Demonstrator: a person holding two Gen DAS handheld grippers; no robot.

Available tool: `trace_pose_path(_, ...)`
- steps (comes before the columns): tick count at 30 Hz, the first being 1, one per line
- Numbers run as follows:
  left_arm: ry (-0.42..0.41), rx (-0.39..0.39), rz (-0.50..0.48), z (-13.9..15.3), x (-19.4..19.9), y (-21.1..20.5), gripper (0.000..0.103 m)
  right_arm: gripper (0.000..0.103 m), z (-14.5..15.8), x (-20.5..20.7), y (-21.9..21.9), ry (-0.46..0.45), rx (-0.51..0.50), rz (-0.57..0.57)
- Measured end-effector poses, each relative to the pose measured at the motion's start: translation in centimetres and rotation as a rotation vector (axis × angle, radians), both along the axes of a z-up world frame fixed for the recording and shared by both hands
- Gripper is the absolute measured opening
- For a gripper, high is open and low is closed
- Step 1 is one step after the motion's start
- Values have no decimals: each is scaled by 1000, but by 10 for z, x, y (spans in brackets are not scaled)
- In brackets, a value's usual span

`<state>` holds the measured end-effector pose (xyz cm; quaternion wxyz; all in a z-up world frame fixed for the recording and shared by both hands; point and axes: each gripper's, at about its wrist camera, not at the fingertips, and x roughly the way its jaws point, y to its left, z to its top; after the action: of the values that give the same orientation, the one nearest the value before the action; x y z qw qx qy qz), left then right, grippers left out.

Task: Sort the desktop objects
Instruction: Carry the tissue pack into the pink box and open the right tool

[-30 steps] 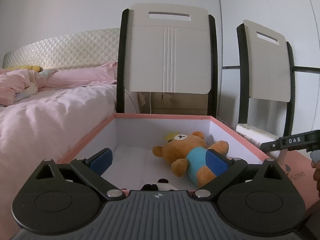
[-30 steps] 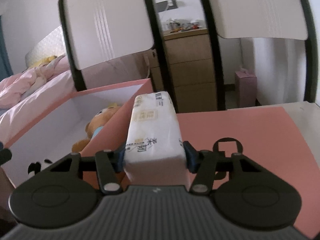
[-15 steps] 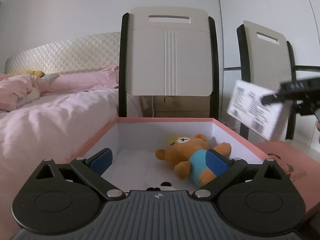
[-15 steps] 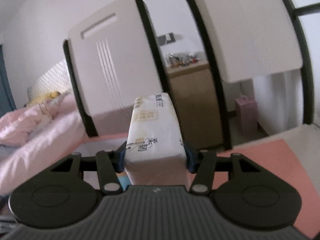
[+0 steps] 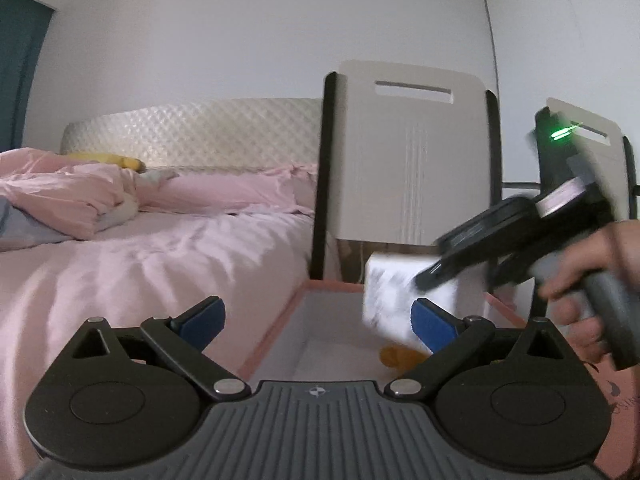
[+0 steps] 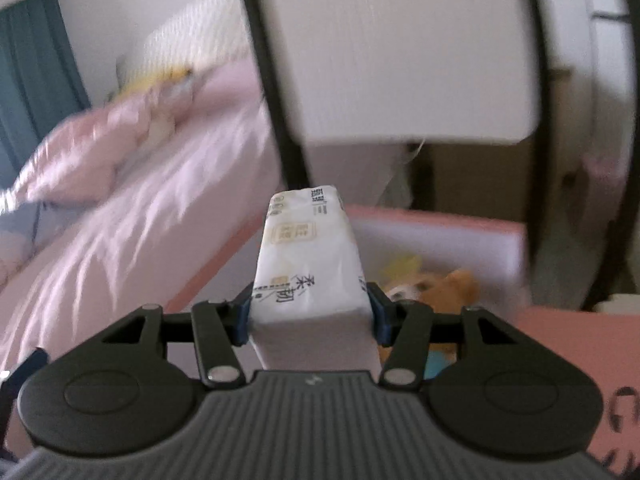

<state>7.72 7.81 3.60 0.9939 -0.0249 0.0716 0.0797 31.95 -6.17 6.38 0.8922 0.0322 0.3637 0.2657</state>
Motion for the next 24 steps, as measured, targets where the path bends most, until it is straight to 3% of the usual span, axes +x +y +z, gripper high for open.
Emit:
trace_pose_path(7, -7, -35, 24, 3, 1, 11, 100, 56, -45, 21, 63, 129, -102, 93)
trace_pose_path(12, -7, -53, 8, 2, 0, 13, 100, 60, -61, 22, 70, 163, -102, 125)
trace_pose_path(15, -5, -58, -6, 1, 0, 12, 100, 63, -55, 19, 60, 155, -78, 119)
trace_pose_path(17, -5, -61, -16, 1, 0, 11, 100, 79, -44, 14, 52, 134, -54, 99)
trace_pose_path(18, -8, -60, -21, 1, 0, 11, 100, 81, -37, 12, 48, 119, -47, 90)
trace_pose_path(24, -1, -62, -52, -3, -1, 5, 100, 83, 4, -20, 9, 2, -13, 56)
